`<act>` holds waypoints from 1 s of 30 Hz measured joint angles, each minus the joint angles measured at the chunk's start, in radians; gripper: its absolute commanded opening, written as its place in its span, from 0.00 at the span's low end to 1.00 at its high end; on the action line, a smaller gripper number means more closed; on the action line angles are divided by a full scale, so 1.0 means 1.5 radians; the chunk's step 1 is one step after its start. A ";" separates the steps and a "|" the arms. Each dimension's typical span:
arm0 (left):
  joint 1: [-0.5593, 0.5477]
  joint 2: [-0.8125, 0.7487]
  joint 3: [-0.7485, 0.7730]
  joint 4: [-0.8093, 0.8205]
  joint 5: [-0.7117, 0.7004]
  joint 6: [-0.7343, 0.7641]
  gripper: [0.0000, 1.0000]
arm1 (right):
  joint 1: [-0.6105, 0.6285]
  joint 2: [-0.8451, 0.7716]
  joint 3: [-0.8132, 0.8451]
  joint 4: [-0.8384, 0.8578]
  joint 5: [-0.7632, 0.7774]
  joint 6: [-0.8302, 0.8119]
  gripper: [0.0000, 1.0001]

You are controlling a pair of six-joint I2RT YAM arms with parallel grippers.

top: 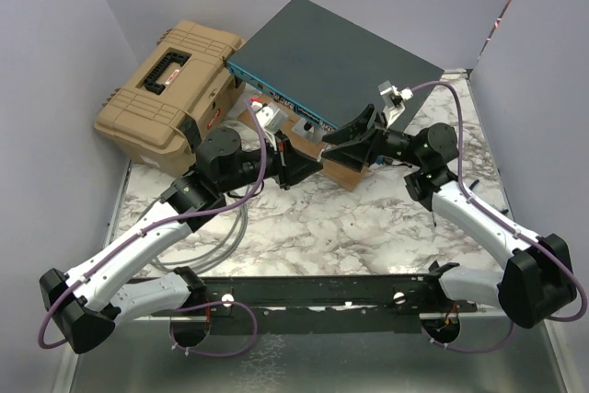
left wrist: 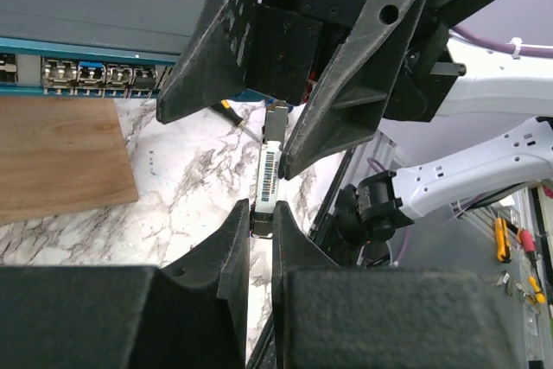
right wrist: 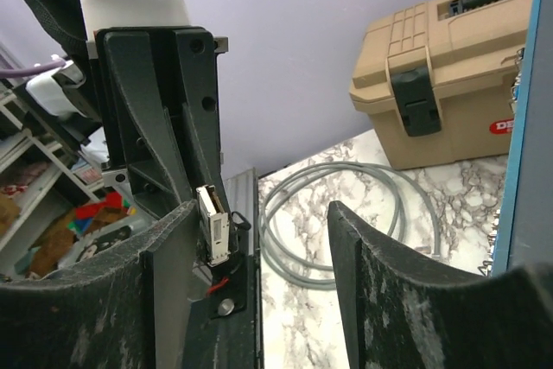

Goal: Insert the plug into the switch port
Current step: Pick up the connector from the center of the board.

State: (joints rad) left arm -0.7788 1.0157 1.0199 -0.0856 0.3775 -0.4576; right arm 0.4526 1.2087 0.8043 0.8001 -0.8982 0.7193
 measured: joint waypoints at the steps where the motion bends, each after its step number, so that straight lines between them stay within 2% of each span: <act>1: 0.000 0.000 -0.002 0.006 0.002 -0.002 0.00 | 0.000 0.003 0.000 0.004 -0.003 0.007 0.59; 12: 0.002 0.006 -0.024 0.061 0.033 -0.025 0.00 | 0.003 0.014 -0.002 0.080 -0.016 0.071 0.48; 15: 0.002 0.006 -0.027 0.065 0.036 -0.026 0.00 | 0.003 0.019 -0.004 0.096 -0.020 0.085 0.39; 21: 0.004 0.006 -0.032 0.071 0.036 -0.026 0.00 | 0.003 0.022 -0.005 0.119 -0.027 0.107 0.14; 26: 0.005 0.006 -0.033 0.071 0.031 -0.026 0.30 | 0.004 0.027 -0.005 0.129 -0.031 0.116 0.01; 30: 0.005 0.004 -0.033 0.067 0.004 -0.009 0.45 | 0.004 0.028 -0.004 0.116 -0.027 0.116 0.00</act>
State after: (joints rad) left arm -0.7719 1.0222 0.9699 0.0154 0.3836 -0.4717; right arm 0.4583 1.2514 0.7990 0.9745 -0.9390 0.8928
